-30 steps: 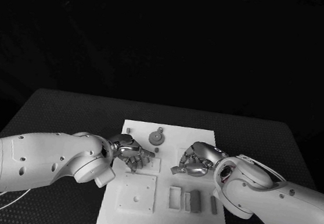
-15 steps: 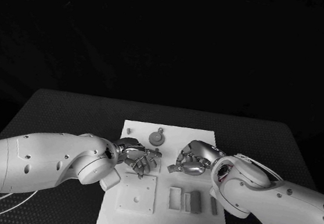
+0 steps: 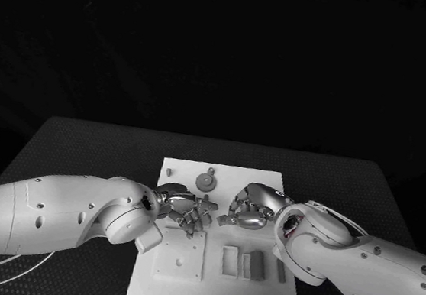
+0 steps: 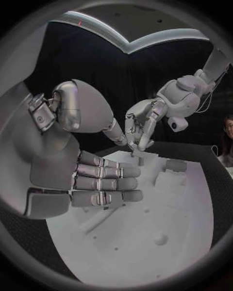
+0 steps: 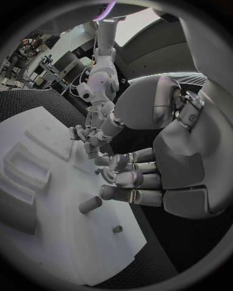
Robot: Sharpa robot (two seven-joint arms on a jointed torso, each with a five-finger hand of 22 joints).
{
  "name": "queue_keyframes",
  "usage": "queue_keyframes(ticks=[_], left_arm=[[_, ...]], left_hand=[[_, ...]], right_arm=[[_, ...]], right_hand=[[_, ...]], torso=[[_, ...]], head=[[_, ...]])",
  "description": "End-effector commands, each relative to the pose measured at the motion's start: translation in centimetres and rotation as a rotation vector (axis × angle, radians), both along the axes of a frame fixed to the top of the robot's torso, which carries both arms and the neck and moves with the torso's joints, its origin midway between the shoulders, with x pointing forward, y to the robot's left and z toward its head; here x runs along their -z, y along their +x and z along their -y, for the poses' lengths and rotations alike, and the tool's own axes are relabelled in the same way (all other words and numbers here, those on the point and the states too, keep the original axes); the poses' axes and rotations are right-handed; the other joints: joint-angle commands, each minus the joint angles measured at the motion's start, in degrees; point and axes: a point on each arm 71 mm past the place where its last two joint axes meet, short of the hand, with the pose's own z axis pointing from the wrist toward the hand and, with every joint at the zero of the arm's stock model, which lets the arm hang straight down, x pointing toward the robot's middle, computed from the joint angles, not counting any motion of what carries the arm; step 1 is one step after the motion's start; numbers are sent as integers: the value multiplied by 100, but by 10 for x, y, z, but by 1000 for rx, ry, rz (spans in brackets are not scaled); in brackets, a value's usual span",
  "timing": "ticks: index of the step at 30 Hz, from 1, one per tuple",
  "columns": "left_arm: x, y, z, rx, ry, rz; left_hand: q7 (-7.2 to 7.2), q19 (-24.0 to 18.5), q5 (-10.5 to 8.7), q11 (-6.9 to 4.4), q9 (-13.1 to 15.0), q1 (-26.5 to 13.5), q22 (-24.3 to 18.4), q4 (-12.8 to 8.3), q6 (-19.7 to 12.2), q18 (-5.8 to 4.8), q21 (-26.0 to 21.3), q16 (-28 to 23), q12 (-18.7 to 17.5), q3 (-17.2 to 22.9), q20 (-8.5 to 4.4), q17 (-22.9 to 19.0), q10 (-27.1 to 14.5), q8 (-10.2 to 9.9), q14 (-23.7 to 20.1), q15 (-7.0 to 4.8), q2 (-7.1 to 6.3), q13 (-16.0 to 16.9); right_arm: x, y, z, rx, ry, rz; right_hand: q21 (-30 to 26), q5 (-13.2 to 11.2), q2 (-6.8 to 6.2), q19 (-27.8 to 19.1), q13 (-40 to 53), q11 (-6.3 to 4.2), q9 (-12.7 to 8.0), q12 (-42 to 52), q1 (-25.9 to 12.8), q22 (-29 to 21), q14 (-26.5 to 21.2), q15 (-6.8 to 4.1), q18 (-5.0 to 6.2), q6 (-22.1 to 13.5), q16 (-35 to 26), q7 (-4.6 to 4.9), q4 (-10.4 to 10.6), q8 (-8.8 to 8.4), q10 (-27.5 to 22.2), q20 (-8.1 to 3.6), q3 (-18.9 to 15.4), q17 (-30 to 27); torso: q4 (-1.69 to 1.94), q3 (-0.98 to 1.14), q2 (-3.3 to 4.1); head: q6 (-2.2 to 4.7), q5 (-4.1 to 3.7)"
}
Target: Assemble the parts on the task board
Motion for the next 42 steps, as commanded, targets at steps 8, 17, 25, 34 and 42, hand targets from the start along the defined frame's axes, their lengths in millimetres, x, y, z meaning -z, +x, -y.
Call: queue_keyframes(ticks=[8, 17, 25, 34, 42], left_arm=[[-2, -3, 8, 39, -27, -12], [-3, -3, 12, 46, -30, -10], [-3, -3, 13, 47, -31, -8], [-4, -4, 16, 65, -39, -11], [-4, -5, 16, 67, -41, -11]], left_hand=[[-3, -42, -25, 8, -18, -63, 20, -131, -48, 57, -42, 7, -15, 16, -1, 7, -54, -18, -43, 12, 36, 12], [0, -39, -25, 11, -26, -98, 27, -180, -52, 57, -51, 7, -17, 27, 3, 5, -60, -17, -48, 15, 69, 12], [4, -37, -25, 15, -35, -134, 34, -223, -60, 58, -60, 8, -25, 44, 5, 4, -72, -18, -51, 17, 110, 9], [0, -30, -24, 16, -44, -197, 59, -358, -37, 61, -80, 14, -40, 117, 8, 1, -79, 7, -55, 19, 281, 0], [-13, -16, -25, 14, -53, -243, 104, -722, 25, 56, -100, 24, -98, 176, 15, 0, -78, 55, -57, 25, 436, -41]], right_arm=[[-2, 0, -5, -21, 8, 12], [-2, 0, -9, -29, 9, 11], [-2, -1, -12, -35, 11, 11], [-2, 0, -13, -36, 10, 13], [-2, 0, -14, -42, 8, 11]], right_hand=[[-28, 11, 5, 38, -5, -12, 8, -28, 38, 77, 1, -56, 87, -17, -36, 14, 9, 17, 12, -5, 42, -8], [-30, 11, 5, 40, -5, -12, 8, -28, 42, 77, 0, -62, 87, -19, -38, 14, 8, 15, 9, -5, 43, -8], [-32, 10, 4, 41, -4, -11, 8, -29, 42, 77, 0, -66, 87, -21, -39, 15, 8, 14, 7, -5, 43, -8], [-34, 10, -2, 43, -4, -10, 7, -29, 40, 76, -1, -71, 87, -26, -41, 17, 10, 11, 3, -4, 41, -8], [-37, 10, -6, 43, -3, -8, 6, -30, 40, 76, -3, -76, 87, -31, -42, 19, 11, 9, 0, -4, 41, -8]], torso=[[1, 2, -1], [0, 0, 0], [3, 0, -1], [0, -1, -1], [1, 1, -1]], head=[[-2, 3], [-2, 1], [-6, 3], [-9, -2], [-11, -2]])
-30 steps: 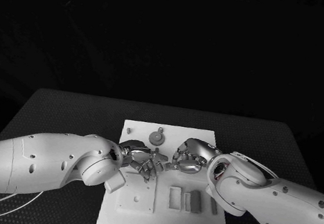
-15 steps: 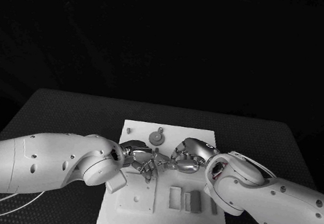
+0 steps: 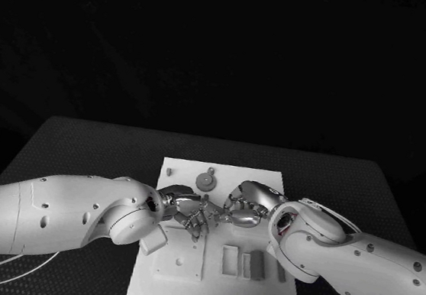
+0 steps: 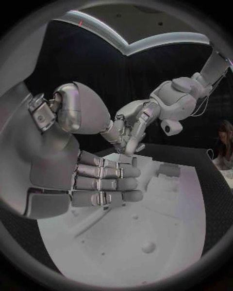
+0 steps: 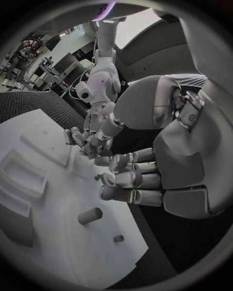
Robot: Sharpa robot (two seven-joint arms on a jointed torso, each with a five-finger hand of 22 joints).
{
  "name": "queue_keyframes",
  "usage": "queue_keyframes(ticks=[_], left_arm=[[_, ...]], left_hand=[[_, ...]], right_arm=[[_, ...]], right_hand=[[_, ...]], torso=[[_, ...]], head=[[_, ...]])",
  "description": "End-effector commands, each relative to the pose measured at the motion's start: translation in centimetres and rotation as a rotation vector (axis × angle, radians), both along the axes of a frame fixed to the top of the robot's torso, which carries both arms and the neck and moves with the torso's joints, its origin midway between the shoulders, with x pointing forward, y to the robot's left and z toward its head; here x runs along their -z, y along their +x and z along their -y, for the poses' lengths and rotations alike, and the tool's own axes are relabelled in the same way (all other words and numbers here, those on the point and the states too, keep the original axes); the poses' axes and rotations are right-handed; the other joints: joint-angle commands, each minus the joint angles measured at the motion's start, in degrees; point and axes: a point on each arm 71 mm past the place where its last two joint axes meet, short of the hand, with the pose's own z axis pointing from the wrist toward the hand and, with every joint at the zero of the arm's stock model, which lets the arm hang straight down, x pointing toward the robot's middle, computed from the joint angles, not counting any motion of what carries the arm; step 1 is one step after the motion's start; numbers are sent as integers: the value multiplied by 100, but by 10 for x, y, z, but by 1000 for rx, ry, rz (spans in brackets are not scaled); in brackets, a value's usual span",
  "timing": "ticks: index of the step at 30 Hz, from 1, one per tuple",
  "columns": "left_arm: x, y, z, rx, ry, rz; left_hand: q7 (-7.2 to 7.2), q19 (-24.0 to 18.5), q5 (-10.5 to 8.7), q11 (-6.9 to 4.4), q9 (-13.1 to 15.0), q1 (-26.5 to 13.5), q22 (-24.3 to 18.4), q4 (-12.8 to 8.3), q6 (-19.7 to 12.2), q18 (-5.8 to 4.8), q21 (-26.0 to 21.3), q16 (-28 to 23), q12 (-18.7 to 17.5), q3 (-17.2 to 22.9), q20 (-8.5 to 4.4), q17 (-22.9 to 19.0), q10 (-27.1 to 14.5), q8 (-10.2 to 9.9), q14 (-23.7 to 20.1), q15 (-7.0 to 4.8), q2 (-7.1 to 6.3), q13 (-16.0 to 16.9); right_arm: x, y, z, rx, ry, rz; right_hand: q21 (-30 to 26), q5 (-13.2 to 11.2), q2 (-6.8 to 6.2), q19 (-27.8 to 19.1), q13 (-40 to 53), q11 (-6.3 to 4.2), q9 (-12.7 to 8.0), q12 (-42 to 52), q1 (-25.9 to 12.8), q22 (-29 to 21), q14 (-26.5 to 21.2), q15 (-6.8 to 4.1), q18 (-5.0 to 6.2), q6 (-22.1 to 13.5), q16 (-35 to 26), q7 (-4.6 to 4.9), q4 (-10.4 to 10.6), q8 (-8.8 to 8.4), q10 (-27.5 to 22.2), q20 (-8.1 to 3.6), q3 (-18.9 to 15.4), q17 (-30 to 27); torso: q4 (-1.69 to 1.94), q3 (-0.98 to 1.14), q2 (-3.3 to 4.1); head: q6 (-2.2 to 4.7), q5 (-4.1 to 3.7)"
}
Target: Assemble the parts on the task board
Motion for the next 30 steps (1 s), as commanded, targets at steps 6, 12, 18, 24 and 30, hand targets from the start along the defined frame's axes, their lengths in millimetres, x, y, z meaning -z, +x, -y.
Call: queue_keyframes(ticks=[6, 12, 18, 24, 30], left_arm=[[-2, -1, 4, 26, -26, 0], [-2, -1, 4, 22, -28, -4], [-2, -1, 3, 14, -32, -9], [-2, 0, 1, -2, -28, -7], [-1, 1, 0, -7, -25, -6]], left_hand=[[-10, 4, -25, 7, -12, -27, 25, -212, 57, 74, -40, 27, -45, 53, 6, -1, -26, 46, -35, 4, 138, -26], [-19, 20, -24, 5, -19, 42, 49, -509, 84, 75, -57, 33, -83, 166, 5, -3, -11, 73, -31, 3, 300, -54], [-52, 59, -22, -10, 2, 436, 80, -800, 177, 75, -59, 54, -111, 421, 0, 3, 31, 149, -9, -6, 453, -76], [-96, 93, -22, -36, 33, 935, 112, -815, 261, 66, -68, 86, -141, 682, -10, 19, 105, 243, 22, -20, 506, -101], [-120, 121, -23, -53, 53, 1187, 135, -814, 306, 55, -77, 105, -184, 767, -20, 29, 175, 306, 46, -30, 490, -129]], right_arm=[[0, -1, -3, -22, -2, 5], [0, -1, -3, -24, -11, 7], [0, -1, -4, -28, -12, 5], [0, -2, -4, -32, -11, 5], [-1, -2, -4, -35, -6, 6]], right_hand=[[-41, 8, -19, 42, -4, -25, 6, -33, 33, 71, 4, -50, 118, -39, -22, 23, -7, 5, 13, -3, 35, -9], [-44, 8, -23, 41, -3, -23, 6, -33, 34, 70, 1, -54, 118, -43, -24, 24, -6, 3, 9, -2, 36, -9], [-52, 8, -37, 36, -3, -18, 3, -37, 34, 70, -7, -61, 118, -56, -31, 30, -5, -5, -3, 0, 35, -9], [-72, 9, -64, 21, -3, -5, -4, -49, 36, 68, -28, -73, 118, -91, -47, 44, 0, -24, -32, 7, 38, -11], [-93, 9, -96, 4, -3, 13, -14, -60, 37, 68, -54, -78, 118, -138, -64, 63, 10, -50, -65, 16, 41, -12]], torso=[[-1, 2, 0], [-2, 3, -1], [-4, 4, 0], [-3, 7, 0], [-2, 4, 0]], head=[[-4, 2], [-4, 3], [-7, -2], [-6, -3], [-6, -4]])
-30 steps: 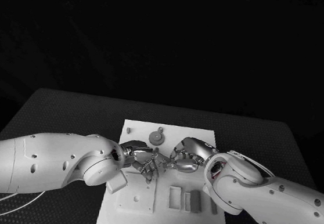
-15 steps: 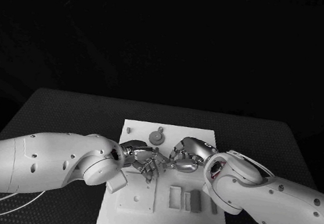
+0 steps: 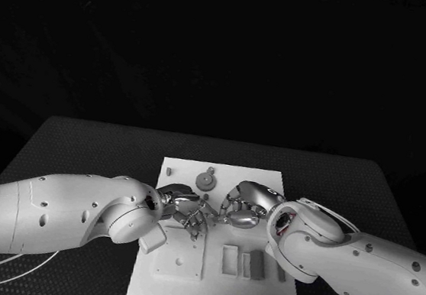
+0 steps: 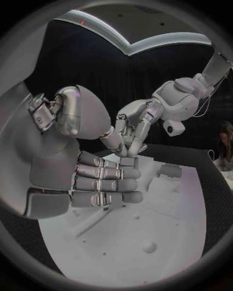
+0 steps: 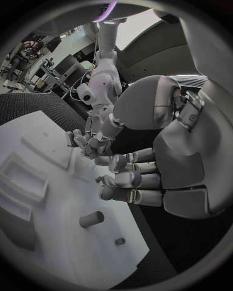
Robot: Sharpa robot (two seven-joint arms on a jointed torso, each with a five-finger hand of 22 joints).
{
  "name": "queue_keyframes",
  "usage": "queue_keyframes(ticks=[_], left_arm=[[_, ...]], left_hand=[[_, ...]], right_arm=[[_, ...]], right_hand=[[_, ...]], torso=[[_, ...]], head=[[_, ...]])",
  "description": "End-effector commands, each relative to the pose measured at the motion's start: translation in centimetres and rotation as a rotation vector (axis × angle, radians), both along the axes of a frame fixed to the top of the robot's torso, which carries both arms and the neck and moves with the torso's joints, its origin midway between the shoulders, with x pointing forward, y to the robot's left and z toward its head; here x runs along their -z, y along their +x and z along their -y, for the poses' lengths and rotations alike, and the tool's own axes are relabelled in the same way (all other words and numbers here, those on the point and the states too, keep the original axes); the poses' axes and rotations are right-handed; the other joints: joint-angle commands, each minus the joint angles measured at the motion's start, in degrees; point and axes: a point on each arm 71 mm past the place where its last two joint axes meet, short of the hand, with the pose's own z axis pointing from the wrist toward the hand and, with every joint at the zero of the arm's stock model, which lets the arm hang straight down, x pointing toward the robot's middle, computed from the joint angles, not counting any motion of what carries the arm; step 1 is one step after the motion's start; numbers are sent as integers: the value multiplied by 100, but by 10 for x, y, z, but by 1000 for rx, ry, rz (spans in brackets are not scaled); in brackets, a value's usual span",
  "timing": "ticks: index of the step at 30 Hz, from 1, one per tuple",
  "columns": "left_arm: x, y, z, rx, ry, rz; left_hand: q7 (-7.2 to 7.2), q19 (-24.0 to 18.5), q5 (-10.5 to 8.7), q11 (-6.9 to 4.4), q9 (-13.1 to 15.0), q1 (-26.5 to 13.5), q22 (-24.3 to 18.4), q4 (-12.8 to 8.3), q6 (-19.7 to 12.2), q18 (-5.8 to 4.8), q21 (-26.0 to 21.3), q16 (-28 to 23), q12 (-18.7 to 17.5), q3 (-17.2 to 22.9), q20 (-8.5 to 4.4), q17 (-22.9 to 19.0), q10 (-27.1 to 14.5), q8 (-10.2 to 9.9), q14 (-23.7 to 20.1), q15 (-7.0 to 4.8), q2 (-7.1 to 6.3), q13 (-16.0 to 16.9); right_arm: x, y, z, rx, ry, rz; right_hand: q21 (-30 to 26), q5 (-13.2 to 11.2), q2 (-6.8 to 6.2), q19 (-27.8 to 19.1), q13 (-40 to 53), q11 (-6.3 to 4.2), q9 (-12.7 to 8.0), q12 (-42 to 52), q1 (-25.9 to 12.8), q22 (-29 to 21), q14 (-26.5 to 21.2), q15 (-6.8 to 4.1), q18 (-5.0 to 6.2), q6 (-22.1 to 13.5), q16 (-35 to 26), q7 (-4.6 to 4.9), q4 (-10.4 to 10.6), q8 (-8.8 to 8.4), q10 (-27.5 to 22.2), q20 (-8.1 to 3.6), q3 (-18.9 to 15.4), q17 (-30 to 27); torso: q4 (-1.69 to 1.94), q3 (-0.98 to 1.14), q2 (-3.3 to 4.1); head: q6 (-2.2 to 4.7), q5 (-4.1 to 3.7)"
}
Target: Assemble the parts on the task board
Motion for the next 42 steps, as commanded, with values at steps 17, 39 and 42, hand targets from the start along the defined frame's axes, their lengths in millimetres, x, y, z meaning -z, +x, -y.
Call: queue_keyframes(ticks=[17, 39, 42], left_arm=[[-1, 1, -3, 7, 8, 31], [-1, 0, -11, 177, -14, 35], [-1, 0, -11, 183, -22, 38]], left_hand=[[-21, 83, 26, -42, 101, 265, 24, -29, 91, 60, -41, 48, -85, 88, -7, 10, 140, 120, 52, -19, 57, -33], [-56, 108, 24, -39, 576, 388, 82, 91, -14, 24, -105, 115, -97, -28, -13, 85, 151, 431, 8, -19, 128, 21], [-56, 101, 25, -37, 678, 387, 100, 109, -55, 21, -118, 130, -83, -46, -13, 107, 135, 478, -14, -16, 132, 46]], right_arm=[[-2, -1, 3, -56, 55, 6], [-12, -5, 1, -299, 107, 166], [-11, -4, -2, -308, 109, 167]], right_hand=[[-171, 11, -328, -172, 8, 164, -103, -102, 92, 83, -242, 116, 119, -564, -146, 193, 79, -274, -351, 111, 48, -9], [-284, 7, -693, -822, 15, 311, -119, -104, 1094, 131, -972, 300, 108, -1448, -215, 323, -88, -512, -1096, 433, -91, 53], [-281, 9, -693, -848, 11, 296, -113, -104, 1109, 130, -1002, 289, 113, -1468, -214, 302, -90, -504, -1123, 445, -96, 54]], torso=[[2, -3, 1], [-8, 5, 2], [-7, 5, -1]], head=[[10, -1], [46, 18], [48, 10]])
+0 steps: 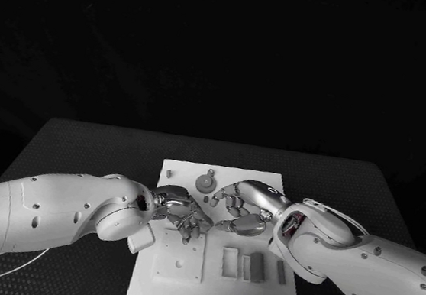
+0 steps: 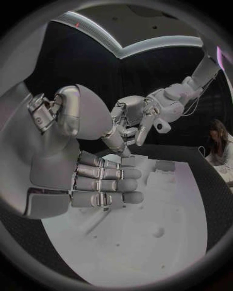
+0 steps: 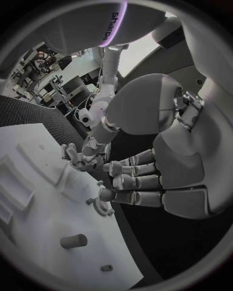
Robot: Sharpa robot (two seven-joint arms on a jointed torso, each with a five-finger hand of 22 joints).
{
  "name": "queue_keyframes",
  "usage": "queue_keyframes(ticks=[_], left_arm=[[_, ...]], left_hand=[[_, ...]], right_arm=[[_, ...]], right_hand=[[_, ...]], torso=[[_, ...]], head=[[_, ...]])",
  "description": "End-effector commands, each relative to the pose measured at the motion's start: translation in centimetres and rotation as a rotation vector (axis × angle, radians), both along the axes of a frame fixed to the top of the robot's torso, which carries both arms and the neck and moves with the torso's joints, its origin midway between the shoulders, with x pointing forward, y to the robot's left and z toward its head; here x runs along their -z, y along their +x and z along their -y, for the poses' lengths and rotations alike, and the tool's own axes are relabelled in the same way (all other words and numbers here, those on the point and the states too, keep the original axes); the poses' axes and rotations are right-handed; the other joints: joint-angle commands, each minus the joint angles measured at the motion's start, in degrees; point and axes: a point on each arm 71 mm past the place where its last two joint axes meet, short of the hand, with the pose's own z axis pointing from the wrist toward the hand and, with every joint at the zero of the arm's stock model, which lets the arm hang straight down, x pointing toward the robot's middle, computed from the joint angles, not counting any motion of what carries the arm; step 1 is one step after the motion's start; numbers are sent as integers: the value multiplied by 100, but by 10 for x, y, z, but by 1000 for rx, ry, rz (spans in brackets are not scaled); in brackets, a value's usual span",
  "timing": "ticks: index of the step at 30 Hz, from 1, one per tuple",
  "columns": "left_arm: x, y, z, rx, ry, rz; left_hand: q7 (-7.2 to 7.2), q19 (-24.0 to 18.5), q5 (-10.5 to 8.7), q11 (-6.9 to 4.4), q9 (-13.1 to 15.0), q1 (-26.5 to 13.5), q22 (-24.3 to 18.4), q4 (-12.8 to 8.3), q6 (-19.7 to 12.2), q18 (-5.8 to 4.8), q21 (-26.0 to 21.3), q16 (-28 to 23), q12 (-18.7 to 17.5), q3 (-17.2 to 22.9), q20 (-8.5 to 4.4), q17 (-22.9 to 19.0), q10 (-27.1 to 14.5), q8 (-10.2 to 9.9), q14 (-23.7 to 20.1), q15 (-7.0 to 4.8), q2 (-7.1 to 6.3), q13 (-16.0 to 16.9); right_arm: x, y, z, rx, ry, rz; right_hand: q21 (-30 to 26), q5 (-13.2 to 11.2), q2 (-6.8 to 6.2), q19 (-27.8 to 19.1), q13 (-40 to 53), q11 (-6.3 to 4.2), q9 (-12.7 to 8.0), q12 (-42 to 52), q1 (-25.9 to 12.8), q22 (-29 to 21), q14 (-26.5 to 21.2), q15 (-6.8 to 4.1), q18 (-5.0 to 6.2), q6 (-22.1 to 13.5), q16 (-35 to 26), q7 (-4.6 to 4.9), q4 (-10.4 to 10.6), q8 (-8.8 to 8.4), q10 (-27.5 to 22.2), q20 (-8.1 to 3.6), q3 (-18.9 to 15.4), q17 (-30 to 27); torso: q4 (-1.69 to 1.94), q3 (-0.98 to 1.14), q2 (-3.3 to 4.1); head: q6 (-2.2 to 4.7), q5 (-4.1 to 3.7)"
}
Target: Assemble the parts on the task board
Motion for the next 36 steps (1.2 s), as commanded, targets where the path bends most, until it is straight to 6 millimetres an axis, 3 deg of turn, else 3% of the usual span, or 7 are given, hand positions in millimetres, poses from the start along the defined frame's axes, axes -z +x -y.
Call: queue_keyframes(ticks=[1, 16, 26, 36], left_arm=[[-3, -3, 6, 76, -38, 3], [-4, -7, 10, 84, -67, -18], [-4, -7, 10, 84, -78, -26], [-4, -10, 12, 110, -92, -42]], left_hand=[[0, 19, 17, -47, 703, 215, 17, 44, -48, 76, -43, 40, 3, -10, 6, 18, 61, 461, -55, -11, 204, 20], [3, 11, 18, -46, 800, 205, 34, 64, -92, 73, -60, 50, 16, -25, 9, 36, 43, 494, -73, -9, 224, 46], [3, 8, 18, -46, 819, 205, 38, 64, -100, 73, -64, 51, 18, -26, 9, 39, 39, 500, -76, -9, 229, 51], [2, 4, 18, -45, 842, 205, 42, 64, -104, 71, -69, 52, 21, -28, 10, 43, 35, 509, -81, -8, 236, 56]], right_arm=[[-1, -3, -7, -72, 3, 31], [7, -11, -14, -171, -81, -16], [8, -12, -15, -185, -86, -23], [8, -10, -14, -176, -89, -4]], right_hand=[[-15, 8, -2, -44, -8, -13, 10, 7, 55, 132, -51, 4, 115, -29, -21, -15, -9, -8, -42, 8, -32, 6], [12, 7, 28, -145, -10, -25, 79, 36, 104, 133, -159, -8, 120, 70, 8, -29, -21, 122, -141, 53, -72, 15], [69, 10, 118, -198, -27, -30, 286, 102, 217, 126, -210, -5, 120, 451, 59, -37, -24, 425, -179, 70, -83, 2], [108, 12, 245, -177, -46, -37, 396, 142, 325, 122, -196, -16, 120, 632, 94, -43, -16, 547, -159, 61, -45, -10]], torso=[[2, 1, -2], [10, -8, 1], [15, -8, 0], [11, -6, 0]], head=[[5, -13], [-15, -9], [-28, -6], [-33, -7]])
